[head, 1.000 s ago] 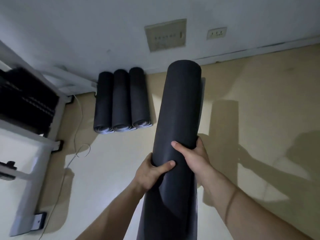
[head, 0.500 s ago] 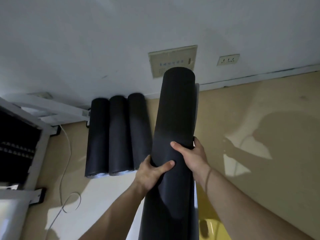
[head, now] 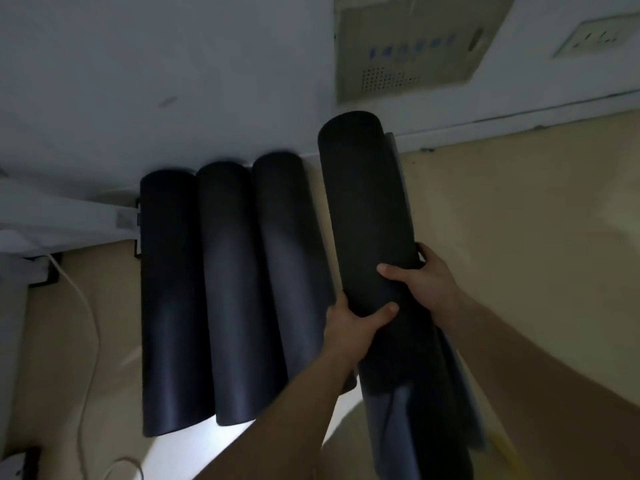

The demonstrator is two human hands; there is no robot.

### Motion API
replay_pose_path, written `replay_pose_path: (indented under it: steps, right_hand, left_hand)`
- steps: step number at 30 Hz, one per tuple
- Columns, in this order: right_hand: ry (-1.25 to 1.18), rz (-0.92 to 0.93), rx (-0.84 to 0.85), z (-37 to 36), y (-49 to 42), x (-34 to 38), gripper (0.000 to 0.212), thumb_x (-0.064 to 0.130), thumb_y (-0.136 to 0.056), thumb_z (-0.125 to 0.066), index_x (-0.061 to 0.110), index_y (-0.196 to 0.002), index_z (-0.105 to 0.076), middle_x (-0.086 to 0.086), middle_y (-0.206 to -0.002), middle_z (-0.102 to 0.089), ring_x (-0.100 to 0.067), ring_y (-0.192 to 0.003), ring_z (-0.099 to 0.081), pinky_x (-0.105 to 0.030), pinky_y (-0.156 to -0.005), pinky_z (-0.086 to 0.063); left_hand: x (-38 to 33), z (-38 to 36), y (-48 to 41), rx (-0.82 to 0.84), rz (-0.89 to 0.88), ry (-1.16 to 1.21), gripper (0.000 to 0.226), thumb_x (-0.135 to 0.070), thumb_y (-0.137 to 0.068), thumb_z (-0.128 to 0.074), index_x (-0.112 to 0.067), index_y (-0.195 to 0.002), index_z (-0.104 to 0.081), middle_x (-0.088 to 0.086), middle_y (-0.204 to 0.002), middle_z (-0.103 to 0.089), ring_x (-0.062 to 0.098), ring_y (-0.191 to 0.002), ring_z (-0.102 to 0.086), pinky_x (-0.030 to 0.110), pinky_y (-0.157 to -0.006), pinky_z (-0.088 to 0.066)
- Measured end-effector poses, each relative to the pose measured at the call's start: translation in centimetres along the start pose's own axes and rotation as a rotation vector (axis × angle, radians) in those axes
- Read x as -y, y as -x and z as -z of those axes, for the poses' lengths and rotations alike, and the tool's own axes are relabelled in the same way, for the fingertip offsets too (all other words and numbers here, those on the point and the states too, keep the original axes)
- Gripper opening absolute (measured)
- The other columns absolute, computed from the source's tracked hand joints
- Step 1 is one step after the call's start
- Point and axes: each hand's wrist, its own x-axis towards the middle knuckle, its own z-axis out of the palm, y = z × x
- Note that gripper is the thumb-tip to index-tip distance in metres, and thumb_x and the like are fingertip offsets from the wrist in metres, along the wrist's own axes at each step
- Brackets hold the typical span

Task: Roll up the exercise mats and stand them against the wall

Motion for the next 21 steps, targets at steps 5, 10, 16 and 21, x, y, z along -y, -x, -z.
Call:
replay_pose_path:
  steps: [5, 10, 16, 21]
  right_hand:
    - [0.0, -0.017, 0.014, -2.2, -9.1, -3.3, 0.063, 0.022, -0.075, -0.091, 0.022, -0.129, -0.059, 0.001, -0.115, -0.073, -0.021, -0.1, -0.073, -0.037, -0.084, -0.062]
    - [-0.057, -0.063, 0.04, -4.9, -16.0, -7.3, 0.062, 0.02, -0.081, -0.087, 0.019, -0.136, -0.059, -0.003, -0.122, -0.072, -0.024, -0.106, -0.072, -0.042, -0.092, -0.06]
    - [-0.057, -0.01, 0.033, -6.0, -18.7, -9.8, 0.045, 0.013, -0.089, -0.079, 0.019, -0.13, -0.061, 0.002, -0.117, -0.072, -0.014, -0.106, -0.071, -0.024, -0.084, -0.059]
    - [0.428, 0.04, -0.063, -6.4, -17.5, -9.1, 0.057, 0.044, -0.096, -0.068, 0.015, -0.141, -0.049, -0.01, -0.135, -0.064, -0.031, -0.122, -0.063, -0.041, -0.1, -0.052]
  left_hand:
    - [1.3, -1.6, -7.6, -0.088, 0.02, -0.196, 0.093, -0.066, -0.075, -0.075, -0.022, -0.148, -0.038, 0.001, -0.135, -0.05, 0.023, -0.123, -0.054, 0.036, -0.1, -0.048]
    - [2.9, -1.4, -13.8, -0.111, -0.009, -0.478, 0.1, -0.061, -0.088, -0.064, -0.013, -0.16, -0.014, 0.011, -0.153, -0.044, 0.034, -0.135, -0.044, 0.047, -0.109, -0.044]
    - [2.8, -2.4, -16.4, -0.13, -0.223, -0.819, 0.068, -0.038, -0.1, -0.054, -0.017, -0.157, -0.024, 0.017, -0.155, -0.038, 0.033, -0.132, -0.047, 0.041, -0.106, -0.044]
    - [3.1, -1.6, -14.8, -0.017, -0.194, -0.801, 0.081, -0.038, -0.098, -0.056, -0.02, -0.163, -0.012, 0.013, -0.17, -0.011, 0.031, -0.15, -0.029, 0.038, -0.118, -0.032]
